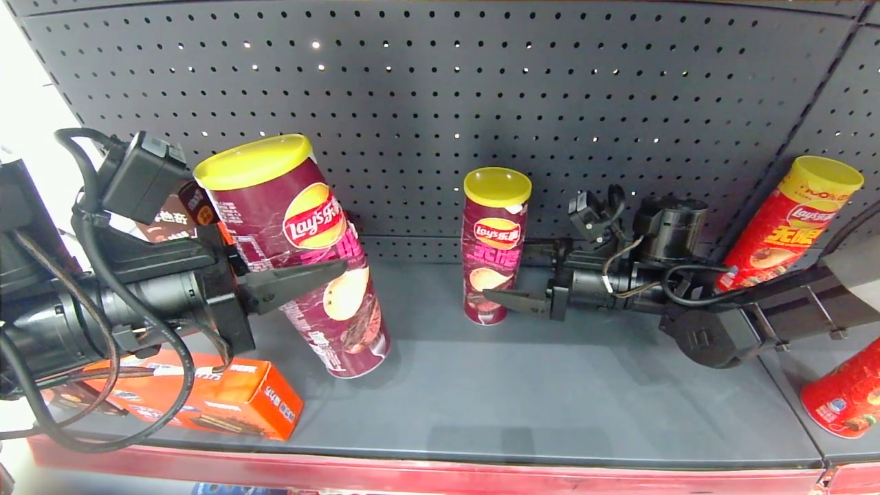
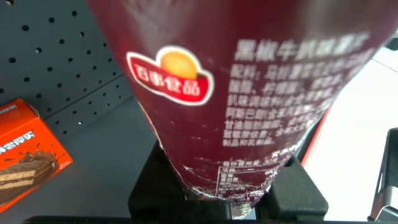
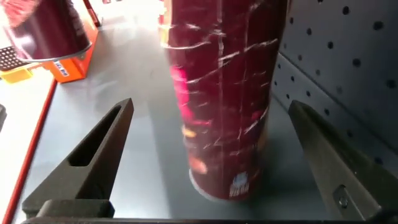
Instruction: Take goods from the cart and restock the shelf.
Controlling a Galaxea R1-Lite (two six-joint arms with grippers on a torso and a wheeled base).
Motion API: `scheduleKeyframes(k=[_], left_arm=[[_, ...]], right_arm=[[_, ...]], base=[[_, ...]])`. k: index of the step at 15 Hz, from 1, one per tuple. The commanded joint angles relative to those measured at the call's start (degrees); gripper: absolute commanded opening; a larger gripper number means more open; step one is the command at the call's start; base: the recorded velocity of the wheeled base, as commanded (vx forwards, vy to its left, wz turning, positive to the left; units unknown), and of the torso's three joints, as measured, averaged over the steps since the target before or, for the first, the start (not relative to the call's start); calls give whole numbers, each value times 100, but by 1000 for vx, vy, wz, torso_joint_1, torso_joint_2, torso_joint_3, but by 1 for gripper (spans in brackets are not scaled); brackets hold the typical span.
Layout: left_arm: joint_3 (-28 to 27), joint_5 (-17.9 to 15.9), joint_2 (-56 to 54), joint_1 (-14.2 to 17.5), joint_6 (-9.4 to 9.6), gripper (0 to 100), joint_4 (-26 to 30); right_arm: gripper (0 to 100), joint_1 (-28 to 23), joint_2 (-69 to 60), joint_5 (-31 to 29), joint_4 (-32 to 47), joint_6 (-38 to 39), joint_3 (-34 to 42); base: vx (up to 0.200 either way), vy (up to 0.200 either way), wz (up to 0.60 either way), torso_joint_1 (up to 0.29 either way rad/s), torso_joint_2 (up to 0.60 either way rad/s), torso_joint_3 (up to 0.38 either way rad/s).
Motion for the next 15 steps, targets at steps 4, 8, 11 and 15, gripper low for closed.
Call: scheduleKeyframes(k=[4, 8, 11, 15], left_arm=[[30, 99, 18, 2, 2, 0, 0], [74, 99, 9, 10, -7, 0, 9], [109, 99, 9, 10, -7, 0, 0], [118, 99, 0, 10, -7, 0, 0]], right_arm=[[100, 134, 594, 75, -34, 18, -593], [100, 195, 884, 233, -69, 18, -875], [0, 222, 919, 295, -192, 80, -910], [0, 222, 735, 277, -192, 80, -848]], base=[[0, 0, 0, 0, 0, 0], [0, 0, 0, 0, 0, 0], [0, 0, 0, 0, 0, 0], [0, 0, 0, 0, 0, 0]])
